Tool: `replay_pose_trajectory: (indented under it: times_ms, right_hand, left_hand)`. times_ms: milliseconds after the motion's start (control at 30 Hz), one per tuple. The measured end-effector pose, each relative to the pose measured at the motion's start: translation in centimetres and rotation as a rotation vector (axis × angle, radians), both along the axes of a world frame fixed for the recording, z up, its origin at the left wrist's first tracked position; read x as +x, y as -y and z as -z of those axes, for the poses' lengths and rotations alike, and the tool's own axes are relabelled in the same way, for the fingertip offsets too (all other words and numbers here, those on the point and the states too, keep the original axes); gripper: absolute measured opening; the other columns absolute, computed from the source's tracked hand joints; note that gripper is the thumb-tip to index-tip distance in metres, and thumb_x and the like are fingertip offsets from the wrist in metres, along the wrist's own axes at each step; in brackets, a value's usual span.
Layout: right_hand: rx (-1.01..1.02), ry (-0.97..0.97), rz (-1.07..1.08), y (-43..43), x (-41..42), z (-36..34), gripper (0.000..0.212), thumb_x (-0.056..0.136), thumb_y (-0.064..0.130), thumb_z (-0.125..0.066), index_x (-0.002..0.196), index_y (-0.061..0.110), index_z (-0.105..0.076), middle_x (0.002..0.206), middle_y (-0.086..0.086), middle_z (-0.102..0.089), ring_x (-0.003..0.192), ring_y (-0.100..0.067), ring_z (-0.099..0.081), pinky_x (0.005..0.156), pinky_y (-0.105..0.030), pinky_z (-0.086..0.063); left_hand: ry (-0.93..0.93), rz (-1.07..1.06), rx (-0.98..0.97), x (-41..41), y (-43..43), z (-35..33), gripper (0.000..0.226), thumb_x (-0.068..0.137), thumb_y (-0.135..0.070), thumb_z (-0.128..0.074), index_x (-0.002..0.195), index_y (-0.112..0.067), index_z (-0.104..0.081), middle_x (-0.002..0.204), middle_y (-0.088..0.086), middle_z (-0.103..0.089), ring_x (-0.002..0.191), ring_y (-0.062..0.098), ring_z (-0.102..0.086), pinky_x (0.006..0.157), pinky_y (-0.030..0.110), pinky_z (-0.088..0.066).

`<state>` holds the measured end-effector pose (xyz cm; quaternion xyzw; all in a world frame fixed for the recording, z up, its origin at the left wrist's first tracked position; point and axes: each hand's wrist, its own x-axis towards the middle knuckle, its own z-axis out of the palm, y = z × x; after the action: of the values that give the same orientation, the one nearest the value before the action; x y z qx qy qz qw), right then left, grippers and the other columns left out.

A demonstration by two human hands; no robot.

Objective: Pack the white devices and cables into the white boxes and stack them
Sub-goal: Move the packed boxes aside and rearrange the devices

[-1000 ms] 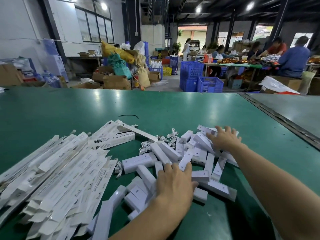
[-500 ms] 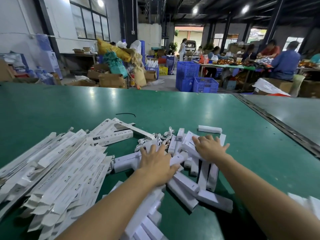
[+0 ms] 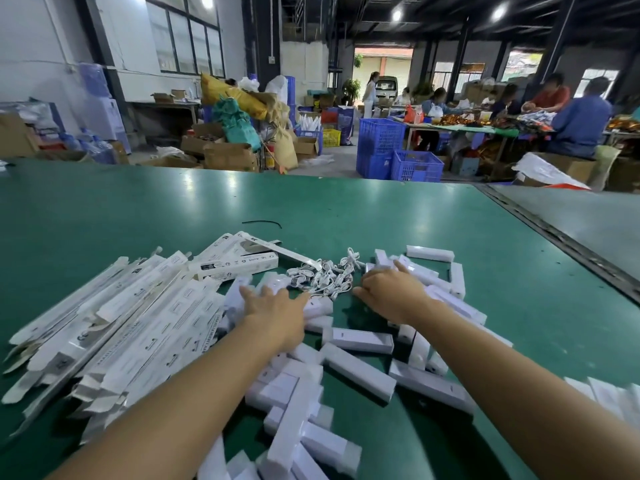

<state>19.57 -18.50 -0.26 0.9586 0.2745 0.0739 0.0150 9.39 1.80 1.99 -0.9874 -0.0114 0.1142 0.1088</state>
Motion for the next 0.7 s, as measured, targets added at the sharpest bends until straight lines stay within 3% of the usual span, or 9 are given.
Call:
replay_pose_trajectory:
  times_ms: [100, 200, 267, 300, 367, 433, 500, 600, 700]
  right_hand:
    - [-0.070, 0.145, 0.189, -0.7, 0.9, 0.2, 0.036, 0.098, 0.041, -0.041, 0.085, 0.019, -0.067, 0.103, -0.004, -0.070, 0.107, -0.022, -0.061, 0.114, -0.052, -0.018]
    - [0.008, 0.231, 0.291, -2.3, 2.1, 0.2, 0.029, 0.093, 0.031, -0.045, 0.084, 0.015, -0.068, 0.097, -0.010, -0.071, 0.103, -0.028, -0.061, 0.098, -0.042, -0.035]
    - [0.181, 0.171, 0.275, -3.6, 3.3, 0.5, 0.031, 0.095, 0.033, -0.047, 0.103, 0.011, -0.067, 0.109, -0.014, -0.065, 0.110, -0.033, -0.056, 0.092, -0.040, -0.041]
    - [0.266, 0.095, 0.253, -4.2, 3.9, 0.6, 0.037, 0.097, 0.038, -0.047, 0.117, 0.012, -0.062, 0.121, -0.017, -0.060, 0.119, -0.035, -0.050, 0.097, -0.041, -0.040]
    - [0.348, -0.119, 0.229, -5.2, 5.0, 0.8, 0.060, 0.096, 0.055, -0.045, 0.143, 0.017, -0.042, 0.147, -0.020, -0.039, 0.138, -0.038, -0.030, 0.112, -0.046, -0.027]
    - [0.351, -0.273, 0.269, -5.7, 6.0, 1.2, 0.078, 0.092, 0.070, -0.036, 0.154, 0.027, -0.020, 0.161, -0.016, -0.014, 0.148, -0.040, -0.006, 0.118, -0.052, -0.010]
    - [0.296, -0.365, 0.327, -5.9, 6.8, 1.7, 0.088, 0.085, 0.082, -0.025, 0.156, 0.033, -0.009, 0.164, -0.014, -0.001, 0.148, -0.042, 0.005, 0.118, -0.057, -0.001]
    - [0.153, -0.331, 0.324, -6.6, 6.9, 2.3, 0.096, 0.078, 0.089, -0.017, 0.151, 0.028, -0.030, 0.159, -0.019, -0.018, 0.146, -0.042, -0.016, 0.116, -0.058, -0.007]
    - [0.184, -0.234, 0.319, -7.2, 6.4, 3.0, 0.099, 0.072, 0.087, -0.021, 0.130, 0.014, -0.052, 0.138, -0.024, -0.041, 0.129, -0.043, -0.040, 0.111, -0.051, -0.028]
  left_hand:
    - [-0.008, -0.033, 0.086, -0.4, -0.4, -0.5, 0.070, 0.094, -0.025, -0.049, 0.155, -0.015, -0.018, 0.160, 0.015, -0.026, 0.148, 0.043, -0.015, 0.113, 0.074, -0.005]
    - [0.094, 0.153, -0.108, -0.4, 1.6, -0.5, 0.082, 0.091, -0.029, -0.052, 0.158, -0.028, -0.005, 0.164, 0.014, -0.011, 0.151, 0.038, -0.007, 0.115, 0.069, -0.001]
    - [0.142, 0.359, -0.343, -0.1, 3.4, -0.3, 0.063, 0.097, -0.033, -0.046, 0.155, -0.032, -0.022, 0.162, 0.008, -0.023, 0.149, 0.026, -0.020, 0.120, 0.055, -0.012]
    - [0.121, 0.412, -0.419, 0.0, 4.2, -0.2, 0.050, 0.101, -0.041, -0.042, 0.150, -0.031, -0.036, 0.155, 0.006, -0.037, 0.143, 0.024, -0.031, 0.117, 0.049, -0.021]
    - [0.057, 0.415, -0.376, -0.2, 4.9, -0.1, 0.049, 0.100, -0.058, -0.036, 0.120, -0.022, -0.061, 0.127, 0.008, -0.062, 0.119, 0.028, -0.053, 0.099, 0.044, -0.035]
    - [0.063, 0.384, -0.247, -0.5, 4.6, 0.3, 0.052, 0.098, -0.063, -0.035, 0.090, -0.017, -0.058, 0.105, 0.011, -0.068, 0.101, 0.031, -0.059, 0.089, 0.043, -0.035]
    - [0.097, 0.338, -0.148, -0.5, 3.9, 0.8, 0.049, 0.100, -0.059, -0.038, 0.084, -0.016, -0.056, 0.103, 0.013, -0.067, 0.098, 0.033, -0.060, 0.090, 0.043, -0.035]
    - [0.229, 0.233, -0.200, 0.3, 3.2, 0.8, 0.043, 0.101, -0.052, -0.043, 0.090, -0.013, -0.059, 0.110, 0.014, -0.065, 0.103, 0.034, -0.061, 0.088, 0.043, -0.040]
    - [0.389, 0.085, -0.243, 2.9, 2.2, 1.1, 0.036, 0.100, -0.032, -0.048, 0.131, -0.013, -0.049, 0.134, 0.011, -0.053, 0.123, 0.030, -0.050, 0.096, 0.043, -0.040]
